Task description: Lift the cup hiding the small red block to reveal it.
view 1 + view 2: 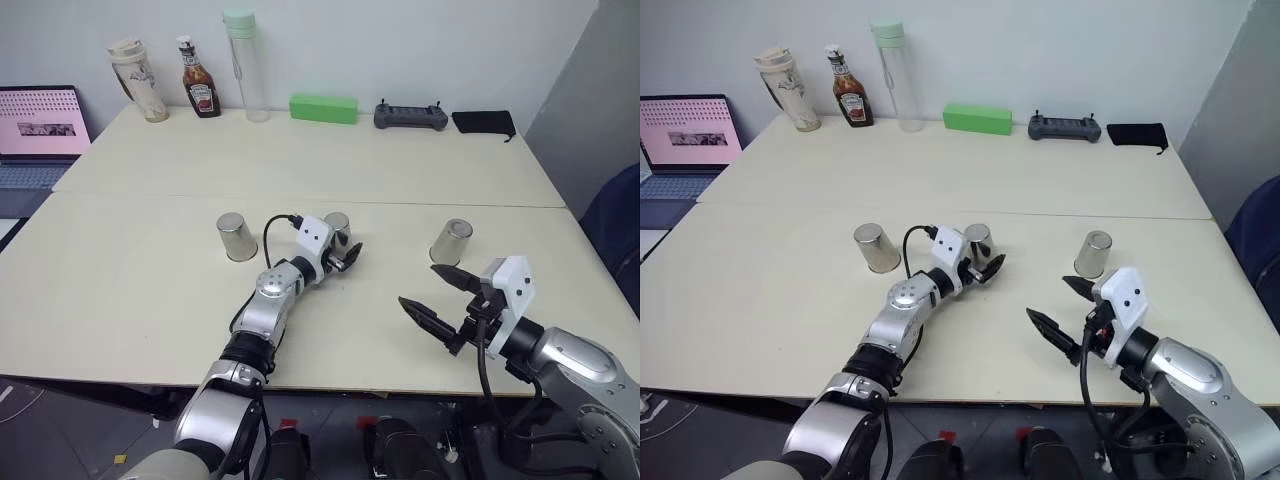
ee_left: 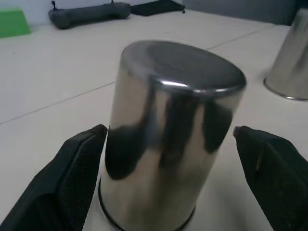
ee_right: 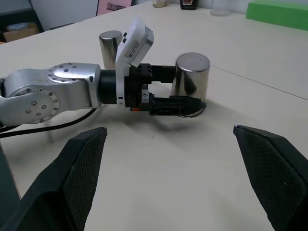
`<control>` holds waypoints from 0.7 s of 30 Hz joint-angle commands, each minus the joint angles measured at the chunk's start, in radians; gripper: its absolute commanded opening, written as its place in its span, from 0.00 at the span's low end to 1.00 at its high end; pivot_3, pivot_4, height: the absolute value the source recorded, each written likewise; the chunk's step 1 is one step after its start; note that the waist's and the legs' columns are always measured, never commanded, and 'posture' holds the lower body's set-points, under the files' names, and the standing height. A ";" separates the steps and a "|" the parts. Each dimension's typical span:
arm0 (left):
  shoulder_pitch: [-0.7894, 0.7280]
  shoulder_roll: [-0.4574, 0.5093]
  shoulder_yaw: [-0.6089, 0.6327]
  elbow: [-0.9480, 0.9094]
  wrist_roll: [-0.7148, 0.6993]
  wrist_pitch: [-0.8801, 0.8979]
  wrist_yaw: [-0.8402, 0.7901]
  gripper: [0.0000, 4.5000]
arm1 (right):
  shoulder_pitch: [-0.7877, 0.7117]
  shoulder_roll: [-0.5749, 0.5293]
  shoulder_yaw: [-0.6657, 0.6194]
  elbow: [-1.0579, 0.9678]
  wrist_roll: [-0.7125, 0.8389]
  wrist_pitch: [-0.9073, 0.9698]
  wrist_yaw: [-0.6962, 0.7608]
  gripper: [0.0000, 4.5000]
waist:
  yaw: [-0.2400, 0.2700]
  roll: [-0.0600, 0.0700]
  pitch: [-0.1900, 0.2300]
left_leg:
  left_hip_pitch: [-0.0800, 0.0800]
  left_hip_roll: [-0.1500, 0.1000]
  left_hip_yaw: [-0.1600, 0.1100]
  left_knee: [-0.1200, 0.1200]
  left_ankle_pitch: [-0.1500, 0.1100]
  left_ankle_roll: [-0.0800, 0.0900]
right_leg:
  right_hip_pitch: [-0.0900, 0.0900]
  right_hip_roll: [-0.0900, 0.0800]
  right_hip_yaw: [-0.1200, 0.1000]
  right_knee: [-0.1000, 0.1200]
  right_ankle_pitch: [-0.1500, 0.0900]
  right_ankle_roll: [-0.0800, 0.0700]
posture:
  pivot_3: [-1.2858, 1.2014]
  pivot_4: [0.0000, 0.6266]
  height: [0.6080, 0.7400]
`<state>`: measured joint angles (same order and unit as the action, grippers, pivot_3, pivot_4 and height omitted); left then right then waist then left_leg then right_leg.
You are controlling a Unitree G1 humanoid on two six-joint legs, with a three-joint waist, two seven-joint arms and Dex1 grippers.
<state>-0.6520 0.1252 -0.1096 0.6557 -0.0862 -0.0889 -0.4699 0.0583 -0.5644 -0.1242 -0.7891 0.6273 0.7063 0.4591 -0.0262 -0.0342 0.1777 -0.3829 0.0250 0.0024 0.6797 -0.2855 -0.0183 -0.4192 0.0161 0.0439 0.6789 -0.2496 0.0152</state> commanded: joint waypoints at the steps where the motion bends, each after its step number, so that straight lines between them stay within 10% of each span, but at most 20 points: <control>1: -0.047 -0.002 0.022 0.051 0.018 -0.072 0.014 0.79 | 0.016 0.010 -0.042 -0.067 0.035 0.007 -0.042 1.00 | -0.003 0.000 0.000 | 0.000 0.000 0.001 0.000 0.000 0.000 | 0.000 0.000 0.000 0.000 0.000 0.000 | 0.52 0.24 1.00; 6: -0.065 -0.010 0.047 0.041 -0.001 -0.075 0.012 0.63 | 0.027 0.008 -0.040 -0.073 0.044 0.006 -0.062 1.00 | -0.002 0.000 0.000 | 0.000 0.000 0.000 0.000 0.000 0.000 | 0.000 0.000 0.000 0.000 0.000 0.000 | 0.52 0.24 1.00; 21: -0.143 0.056 0.185 -0.063 0.022 0.167 0.284 0.62 | -0.020 0.021 0.001 -0.043 0.042 -0.002 -0.068 1.00 | -0.004 0.000 0.000 | 0.001 0.000 0.000 0.000 0.000 0.000 | 0.000 0.000 0.000 0.000 0.000 0.000 | 0.52 0.24 1.00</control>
<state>-0.7941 0.1825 0.0803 0.5567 -0.0964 0.0611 -0.2347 0.0560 -0.5481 -0.1296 -0.8189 0.6592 0.7189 0.3914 -0.0305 -0.0343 0.1778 -0.3822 0.0254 0.0021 0.6794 -0.2855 -0.0184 -0.4191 0.0164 0.0438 0.6788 -0.2494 0.0157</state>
